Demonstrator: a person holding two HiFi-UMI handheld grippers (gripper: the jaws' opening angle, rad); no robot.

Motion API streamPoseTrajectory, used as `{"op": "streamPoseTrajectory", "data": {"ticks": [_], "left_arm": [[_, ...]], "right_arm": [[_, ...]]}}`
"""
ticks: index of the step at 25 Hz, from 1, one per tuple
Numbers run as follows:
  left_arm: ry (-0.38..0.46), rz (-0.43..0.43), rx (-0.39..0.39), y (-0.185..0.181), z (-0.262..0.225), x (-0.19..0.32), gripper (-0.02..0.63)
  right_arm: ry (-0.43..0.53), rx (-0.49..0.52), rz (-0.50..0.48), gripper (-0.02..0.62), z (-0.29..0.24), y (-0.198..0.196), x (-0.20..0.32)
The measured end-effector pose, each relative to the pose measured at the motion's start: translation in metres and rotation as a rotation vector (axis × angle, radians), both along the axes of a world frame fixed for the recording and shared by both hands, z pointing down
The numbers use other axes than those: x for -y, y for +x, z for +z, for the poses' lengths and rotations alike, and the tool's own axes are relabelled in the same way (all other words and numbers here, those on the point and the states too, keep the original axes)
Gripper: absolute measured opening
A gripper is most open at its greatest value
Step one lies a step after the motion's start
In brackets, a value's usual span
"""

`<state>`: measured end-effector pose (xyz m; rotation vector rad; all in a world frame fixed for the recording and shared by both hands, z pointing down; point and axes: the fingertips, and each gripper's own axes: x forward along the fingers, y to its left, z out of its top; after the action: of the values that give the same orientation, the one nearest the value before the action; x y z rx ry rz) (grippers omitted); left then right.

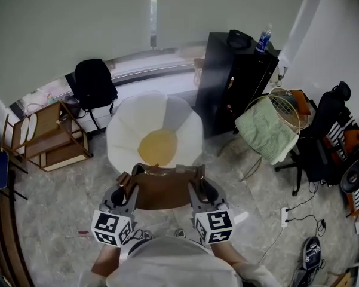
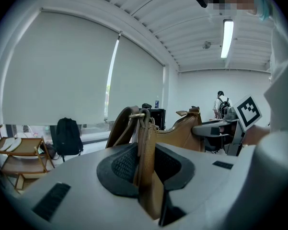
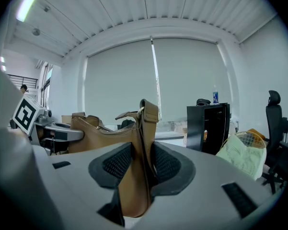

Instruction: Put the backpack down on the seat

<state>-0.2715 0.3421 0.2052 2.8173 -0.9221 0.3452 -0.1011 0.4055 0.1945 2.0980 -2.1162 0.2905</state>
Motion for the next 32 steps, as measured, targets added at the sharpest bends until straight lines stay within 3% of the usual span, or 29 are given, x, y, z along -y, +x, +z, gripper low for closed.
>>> {"op": "streamPoseTrajectory", "data": {"ticks": [9,15,32], "left_arm": [[-0.020,-0.065,-0.016,0.038,0.011,-0.022,0.095],[-0.050,-0.065,-0.015,0.054,0.018,-0.017,0.095],[-0.024,0.014,-0.052,0.064,0.006,0.112,0.095]], "right_arm": [[-0.011,0.001,-0.055,0.153,0.009,0.041,-0.013],[-0.020,0.007,-0.066,0.153,0.012,0.057,-0.007],[-0.011,0.003,0.015,0.153,-0.001,0.060,0.106]]}}
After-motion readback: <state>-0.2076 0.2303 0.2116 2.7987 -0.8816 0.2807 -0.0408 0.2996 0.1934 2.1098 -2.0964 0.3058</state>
